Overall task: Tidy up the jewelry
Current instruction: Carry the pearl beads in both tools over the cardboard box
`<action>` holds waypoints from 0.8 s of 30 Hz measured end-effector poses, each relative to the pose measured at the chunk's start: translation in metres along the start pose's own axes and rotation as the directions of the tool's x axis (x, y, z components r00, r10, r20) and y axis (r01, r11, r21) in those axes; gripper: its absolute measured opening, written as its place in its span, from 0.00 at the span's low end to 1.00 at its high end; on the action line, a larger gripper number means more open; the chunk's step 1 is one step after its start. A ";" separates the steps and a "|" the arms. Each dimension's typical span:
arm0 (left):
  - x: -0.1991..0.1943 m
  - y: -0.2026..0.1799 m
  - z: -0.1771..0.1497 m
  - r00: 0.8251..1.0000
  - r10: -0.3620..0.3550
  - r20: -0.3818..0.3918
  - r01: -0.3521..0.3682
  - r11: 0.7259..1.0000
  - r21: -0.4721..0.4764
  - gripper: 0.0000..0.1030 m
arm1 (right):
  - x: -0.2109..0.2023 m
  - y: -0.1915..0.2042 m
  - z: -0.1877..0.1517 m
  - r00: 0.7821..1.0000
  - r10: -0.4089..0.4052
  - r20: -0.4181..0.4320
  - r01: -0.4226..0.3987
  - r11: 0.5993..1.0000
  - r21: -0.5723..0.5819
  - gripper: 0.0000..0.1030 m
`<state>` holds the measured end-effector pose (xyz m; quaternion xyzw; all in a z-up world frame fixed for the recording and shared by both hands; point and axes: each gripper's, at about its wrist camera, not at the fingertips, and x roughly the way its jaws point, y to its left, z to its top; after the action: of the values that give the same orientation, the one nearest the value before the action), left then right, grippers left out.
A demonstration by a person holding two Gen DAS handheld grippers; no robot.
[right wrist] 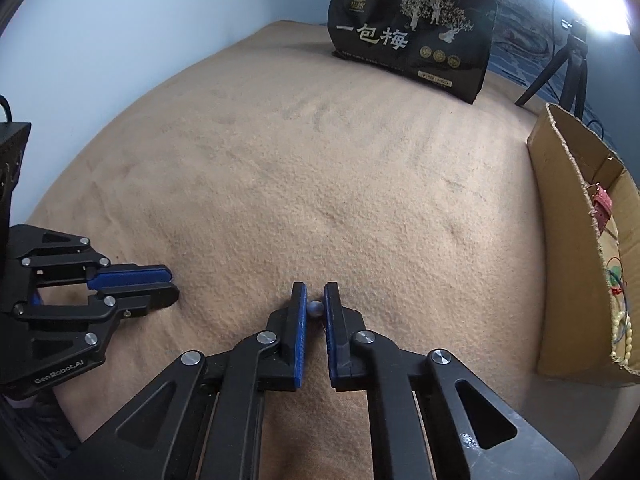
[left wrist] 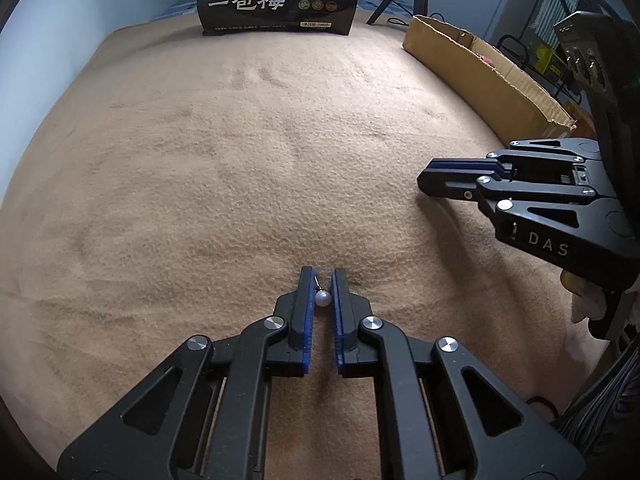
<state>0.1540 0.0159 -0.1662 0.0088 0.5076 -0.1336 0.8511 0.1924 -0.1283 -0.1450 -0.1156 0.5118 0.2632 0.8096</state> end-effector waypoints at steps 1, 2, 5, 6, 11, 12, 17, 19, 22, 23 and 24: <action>-0.001 0.000 0.000 1.000 -0.001 0.003 0.001 1.000 -0.002 0.06 | -0.002 0.000 0.001 1.000 0.000 0.005 0.000 1.000 0.002 0.07; -0.002 0.000 0.001 1.000 0.000 0.005 0.000 1.000 -0.003 0.06 | -0.005 -0.001 0.002 1.000 0.001 0.012 -0.001 1.000 0.005 0.07; -0.008 0.001 0.002 1.000 -0.001 0.018 0.001 1.000 -0.012 0.06 | -0.014 -0.003 0.005 0.999 -0.002 0.036 0.002 1.000 0.014 0.07; -0.010 0.002 0.002 1.000 -0.001 0.024 0.002 1.000 -0.016 0.06 | -0.018 -0.004 0.005 0.999 -0.002 0.045 0.001 1.000 0.018 0.07; -0.026 0.005 0.009 0.998 -0.011 0.063 0.013 0.999 -0.042 0.06 | -0.040 -0.012 0.009 0.996 -0.012 0.092 0.007 0.999 0.048 0.07; -0.029 0.005 0.011 0.997 -0.013 0.071 0.016 0.999 -0.046 0.06 | -0.046 -0.013 0.010 0.995 -0.013 0.103 0.007 0.998 0.056 0.07; -0.046 -0.004 0.021 0.992 -0.036 0.121 0.042 0.998 -0.048 0.06 | -0.072 -0.023 0.014 0.989 -0.036 0.147 0.024 0.996 0.082 0.07; -0.053 -0.010 0.027 0.989 -0.049 0.143 0.056 0.998 -0.042 0.06 | -0.082 -0.026 0.015 0.986 -0.045 0.162 0.030 0.995 0.091 0.07; -0.062 -0.021 0.036 0.983 -0.066 0.169 0.072 0.997 -0.030 0.06 | -0.099 -0.035 0.013 0.980 -0.058 0.190 0.037 0.993 0.112 0.07; -0.065 -0.025 0.040 0.981 -0.073 0.179 0.078 0.997 -0.025 0.06 | -0.107 -0.039 0.013 0.977 -0.065 0.201 0.040 0.991 0.124 0.07; -0.066 -0.028 0.043 0.980 -0.078 0.184 0.084 0.996 -0.022 0.06 | -0.114 -0.043 0.012 0.975 -0.072 0.212 0.044 0.990 0.136 0.07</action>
<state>0.1545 -0.0028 -0.0847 -0.0367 0.4290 -0.1608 0.8881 0.1867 -0.1939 -0.0417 -0.0479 0.4332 0.2164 0.8736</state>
